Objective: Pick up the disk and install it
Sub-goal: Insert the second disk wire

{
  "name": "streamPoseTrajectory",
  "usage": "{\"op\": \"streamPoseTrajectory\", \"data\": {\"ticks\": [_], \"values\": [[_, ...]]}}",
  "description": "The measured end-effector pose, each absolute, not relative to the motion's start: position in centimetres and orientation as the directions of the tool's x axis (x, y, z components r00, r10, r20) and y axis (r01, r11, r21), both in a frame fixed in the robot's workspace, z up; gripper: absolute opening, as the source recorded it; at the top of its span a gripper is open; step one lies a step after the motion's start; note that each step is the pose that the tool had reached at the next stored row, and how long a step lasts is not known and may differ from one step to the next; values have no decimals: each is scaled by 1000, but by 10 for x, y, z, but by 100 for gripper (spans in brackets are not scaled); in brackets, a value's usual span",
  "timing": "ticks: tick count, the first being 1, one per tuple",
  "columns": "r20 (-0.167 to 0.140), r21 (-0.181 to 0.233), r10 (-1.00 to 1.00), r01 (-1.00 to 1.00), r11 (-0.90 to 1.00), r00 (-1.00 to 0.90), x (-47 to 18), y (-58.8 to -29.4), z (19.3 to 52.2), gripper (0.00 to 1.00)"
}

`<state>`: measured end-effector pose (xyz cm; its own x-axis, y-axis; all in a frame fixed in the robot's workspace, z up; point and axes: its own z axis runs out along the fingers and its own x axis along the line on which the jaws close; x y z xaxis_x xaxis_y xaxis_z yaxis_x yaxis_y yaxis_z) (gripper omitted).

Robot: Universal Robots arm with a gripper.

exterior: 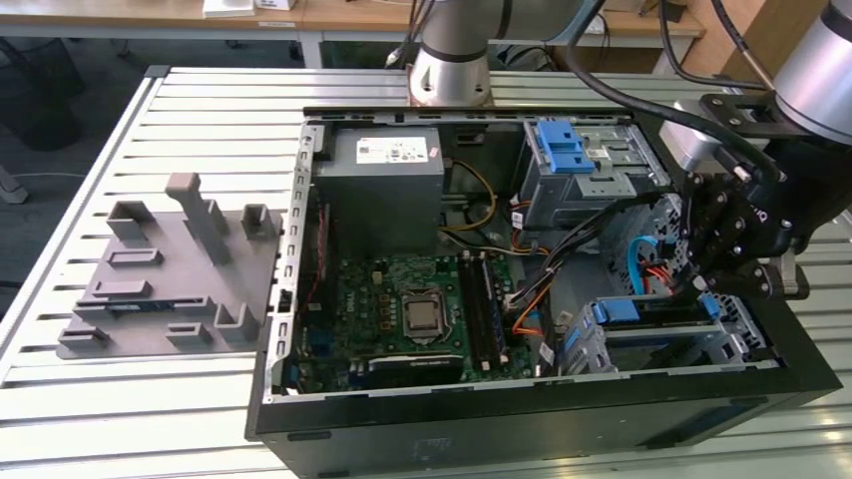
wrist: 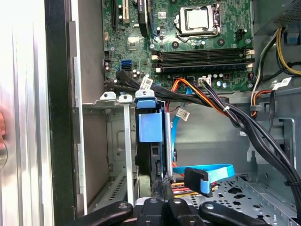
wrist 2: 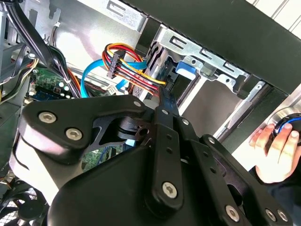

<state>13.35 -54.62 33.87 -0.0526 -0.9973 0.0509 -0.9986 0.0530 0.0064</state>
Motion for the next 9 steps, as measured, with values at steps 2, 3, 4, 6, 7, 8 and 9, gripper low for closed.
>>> {"op": "streamPoseTrajectory", "data": {"ticks": [2,3,4,6,7,8,9], "values": [[51,6,-997,-999,53,-53,133,-546,339,11],[51,6,-997,-999,53,-53,132,-546,339,11],[51,6,-997,-999,53,-53,131,-546,339,11],[51,6,-997,-999,53,-53,128,-546,339,11],[51,6,-997,-999,53,-53,127,-546,339,11],[51,6,-997,-999,53,-53,126,-546,339,11],[51,5,-997,-999,53,-53,125,-546,339,11]]}}
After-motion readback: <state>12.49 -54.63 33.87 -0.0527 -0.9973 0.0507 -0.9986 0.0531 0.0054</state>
